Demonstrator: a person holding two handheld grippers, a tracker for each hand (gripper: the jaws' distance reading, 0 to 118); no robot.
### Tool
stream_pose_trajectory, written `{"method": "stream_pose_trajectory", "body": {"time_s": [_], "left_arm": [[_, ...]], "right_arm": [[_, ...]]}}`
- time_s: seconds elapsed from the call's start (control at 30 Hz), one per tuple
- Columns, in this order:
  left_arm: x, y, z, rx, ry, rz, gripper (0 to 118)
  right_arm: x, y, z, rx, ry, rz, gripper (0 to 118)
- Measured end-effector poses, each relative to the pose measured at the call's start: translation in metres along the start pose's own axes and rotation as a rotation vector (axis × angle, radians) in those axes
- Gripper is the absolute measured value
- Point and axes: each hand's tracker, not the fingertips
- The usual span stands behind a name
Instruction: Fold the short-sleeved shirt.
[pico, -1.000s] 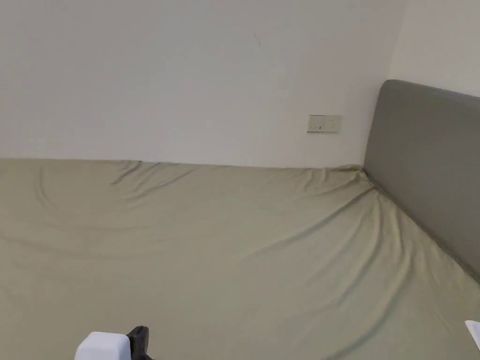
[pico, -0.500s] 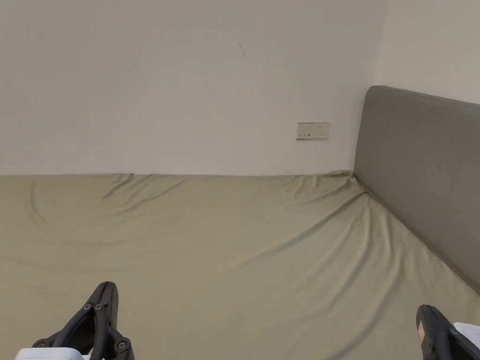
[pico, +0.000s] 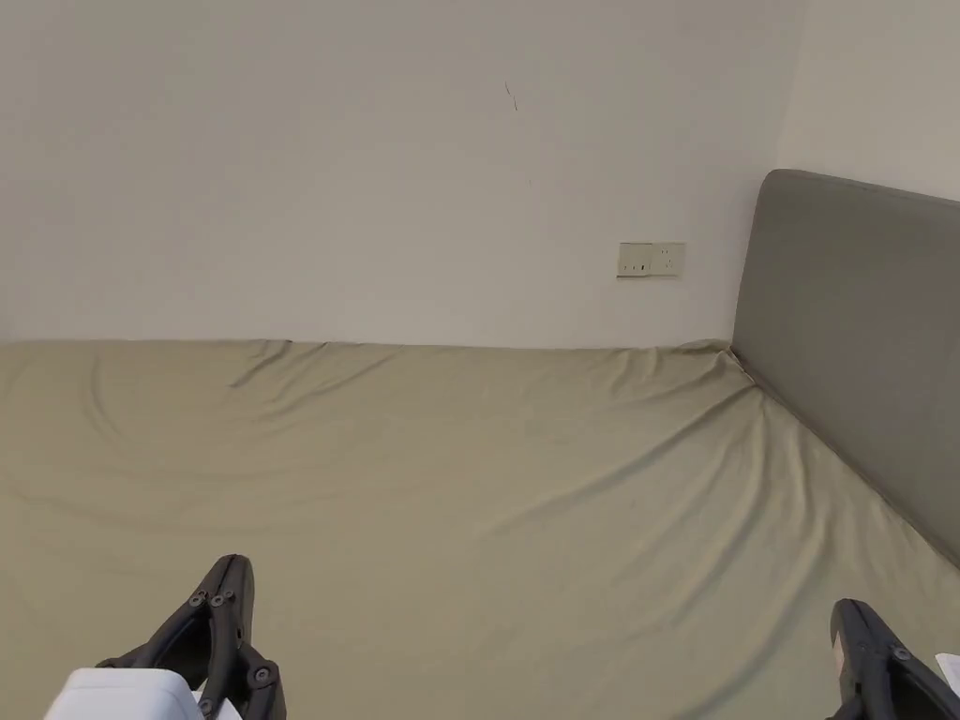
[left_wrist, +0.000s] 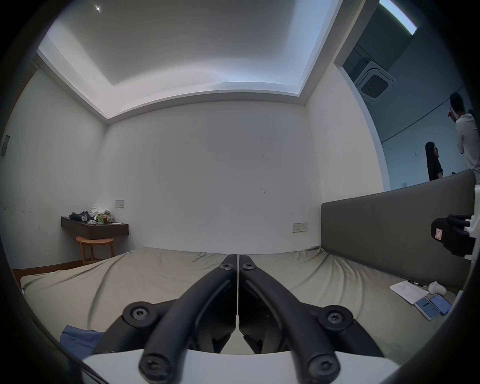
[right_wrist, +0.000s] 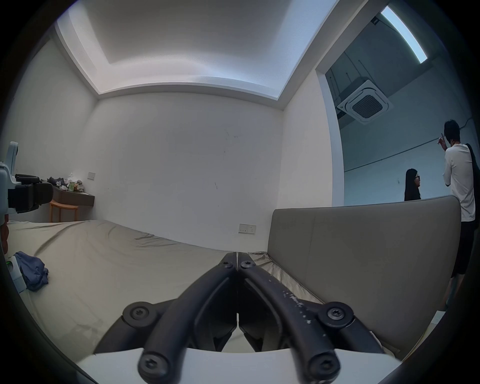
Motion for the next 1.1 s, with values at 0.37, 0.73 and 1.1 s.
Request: {"method": "stream_pose_trajectory", "body": {"time_s": [0.37,0.73,1.1], "left_arm": [[-0.0041,0.0003,-0.0057,-0.024,0.005,0.019,0],[-0.0067,0.0019,-0.0053,-0.013,0.008,0.019,0],[-0.0061,0.0020,-0.0044,-0.008,0.001,0.016,0]], "right_arm": [[0.0001,0.0016,0.0001,0.000,0.007,-0.003,2],[-0.0009,0.0009,0.0002,-0.011,0.015,-0.002,2],[-0.0016,0.0014,0.0006,-0.014,0.017,-0.003,2]]}}
